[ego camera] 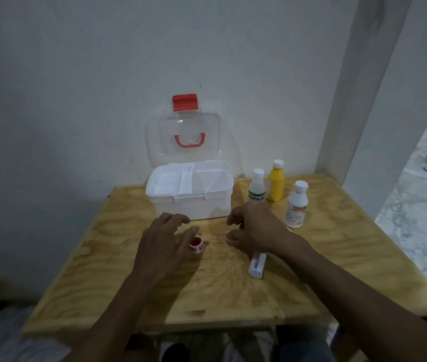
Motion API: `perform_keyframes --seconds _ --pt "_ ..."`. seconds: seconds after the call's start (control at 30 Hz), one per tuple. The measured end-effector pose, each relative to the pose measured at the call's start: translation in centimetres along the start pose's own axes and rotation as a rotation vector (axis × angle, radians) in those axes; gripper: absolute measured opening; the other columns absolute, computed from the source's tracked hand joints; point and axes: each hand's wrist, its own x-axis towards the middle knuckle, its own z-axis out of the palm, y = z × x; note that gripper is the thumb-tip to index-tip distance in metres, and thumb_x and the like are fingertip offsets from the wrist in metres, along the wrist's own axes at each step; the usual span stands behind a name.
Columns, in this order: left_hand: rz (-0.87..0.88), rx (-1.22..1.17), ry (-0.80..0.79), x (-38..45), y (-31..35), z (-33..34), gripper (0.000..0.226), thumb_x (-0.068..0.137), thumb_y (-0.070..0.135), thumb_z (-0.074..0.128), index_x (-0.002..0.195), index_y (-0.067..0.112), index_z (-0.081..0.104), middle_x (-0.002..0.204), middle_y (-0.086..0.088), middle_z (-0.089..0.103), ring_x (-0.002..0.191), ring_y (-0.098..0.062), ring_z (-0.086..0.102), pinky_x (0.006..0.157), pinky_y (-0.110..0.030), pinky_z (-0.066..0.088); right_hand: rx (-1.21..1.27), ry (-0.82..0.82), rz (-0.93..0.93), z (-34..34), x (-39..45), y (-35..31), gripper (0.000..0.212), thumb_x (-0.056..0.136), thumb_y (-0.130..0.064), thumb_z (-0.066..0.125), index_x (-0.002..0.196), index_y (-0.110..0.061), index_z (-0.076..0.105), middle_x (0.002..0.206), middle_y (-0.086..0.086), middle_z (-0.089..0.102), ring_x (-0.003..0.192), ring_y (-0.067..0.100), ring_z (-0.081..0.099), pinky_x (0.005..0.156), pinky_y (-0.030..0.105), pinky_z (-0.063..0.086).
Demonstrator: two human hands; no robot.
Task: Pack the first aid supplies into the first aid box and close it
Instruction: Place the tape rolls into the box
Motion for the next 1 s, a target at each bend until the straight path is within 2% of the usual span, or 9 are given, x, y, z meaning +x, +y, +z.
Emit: perform_keyframes --seconds 0.17,0.3,0.43,0.57,0.63,0.77,0.87,0.93,1.0 --pt "-0.038 0.011 -0.115 -2.2 0.5 -0.1 0.03 0.085 0.055 0.062 0.104 0.035 0.072 0.098 0.018 0.064 0.082 -0.002 0.061 0.073 -0.03 0.054 -0.001 -0.014 0.028 1.4 -0.9 0.0 0.022 0.078 -0.024 0.078 0.097 -0.013 0.077 0.099 0.005 0.073 0.088 0.016 0.065 0.074 0.028 0.055" --pt "-0.016 0.035 -0.096 -2.5 0.7 0.1 0.028 0.085 0.049 0.065 0.109 0.035 0.072 0.1 0.014 0.069 0.088 -0.004 0.061 0.076 -0.03 0.053 0.007 0.015 0.061 2.1 -1.1 0.1 0.022 0.084 -0.022 0.073 0.101 -0.009 0.076 0.096 0.01 0.075 0.083 0.018 0.065 0.069 0.026 0.051" --pt "-0.003 0.076 -0.1 -2.3 1.0 0.1 0.027 0.087 0.044 0.065 0.11 0.032 0.073 0.103 0.009 0.072 0.096 -0.011 0.063 0.081 -0.039 0.053 0.002 0.013 0.07 2.3 -1.0 0.1 0.022 0.086 -0.023 0.072 0.102 -0.009 0.076 0.093 0.013 0.074 0.074 0.015 0.061 0.065 0.026 0.051" --pt "0.022 0.077 -0.096 -2.4 1.0 0.0 0.024 0.088 0.042 0.063 0.105 0.03 0.075 0.103 0.009 0.072 0.092 -0.009 0.063 0.082 -0.036 0.053 -0.031 -0.008 0.05 2.1 -1.0 -0.5 0.021 0.089 -0.028 0.068 0.099 -0.011 0.075 0.095 0.007 0.073 0.084 0.016 0.064 0.069 0.024 0.051" --pt "0.029 0.02 -0.057 -2.3 0.7 -0.6 0.021 0.088 0.037 0.064 0.104 0.029 0.075 0.103 0.009 0.072 0.091 -0.008 0.064 0.082 -0.034 0.054 -0.003 0.025 -0.008 1.4 -1.0 -1.5 0.021 0.089 -0.031 0.068 0.096 -0.013 0.075 0.091 0.003 0.071 0.078 0.011 0.062 0.065 0.02 0.047" --pt "0.004 -0.017 0.139 -0.1 0.0 -3.2 0.016 0.086 0.03 0.07 0.1 0.025 0.074 0.101 0.006 0.073 0.089 -0.011 0.065 0.079 -0.036 0.055 0.051 0.148 -0.156 -1.4 0.8 -4.6 0.025 0.088 -0.036 0.069 0.099 -0.015 0.076 0.095 -0.001 0.072 0.079 0.008 0.062 0.063 0.012 0.043" --pt "-0.041 -0.033 0.247 3.3 -1.0 -5.6 0.017 0.084 0.026 0.074 0.099 0.018 0.076 0.1 0.001 0.075 0.084 -0.015 0.066 0.079 -0.034 0.055 0.098 0.237 -0.213 -2.7 4.4 -6.5 0.023 0.088 -0.033 0.071 0.096 -0.013 0.078 0.098 0.001 0.076 0.081 0.01 0.066 0.068 0.018 0.046" --pt "-0.073 -0.005 0.254 5.9 -2.2 -6.6 0.02 0.085 0.03 0.073 0.099 0.017 0.076 0.1 -0.001 0.076 0.082 -0.017 0.067 0.08 -0.036 0.055 0.107 0.261 -0.211 -2.8 7.3 -7.2 0.023 0.088 -0.033 0.071 0.095 -0.012 0.078 0.101 0.002 0.076 0.086 0.013 0.069 0.073 0.022 0.049" --pt "-0.104 0.018 0.218 8.4 -3.5 -7.0 0.024 0.086 0.038 0.069 0.099 0.019 0.076 0.101 0.001 0.076 0.084 -0.017 0.068 0.081 -0.039 0.056 0.101 0.254 -0.201 -2.6 10.1 -7.5 0.025 0.088 -0.034 0.07 0.098 -0.012 0.077 0.103 0.002 0.076 0.086 0.015 0.07 0.071 0.023 0.05"
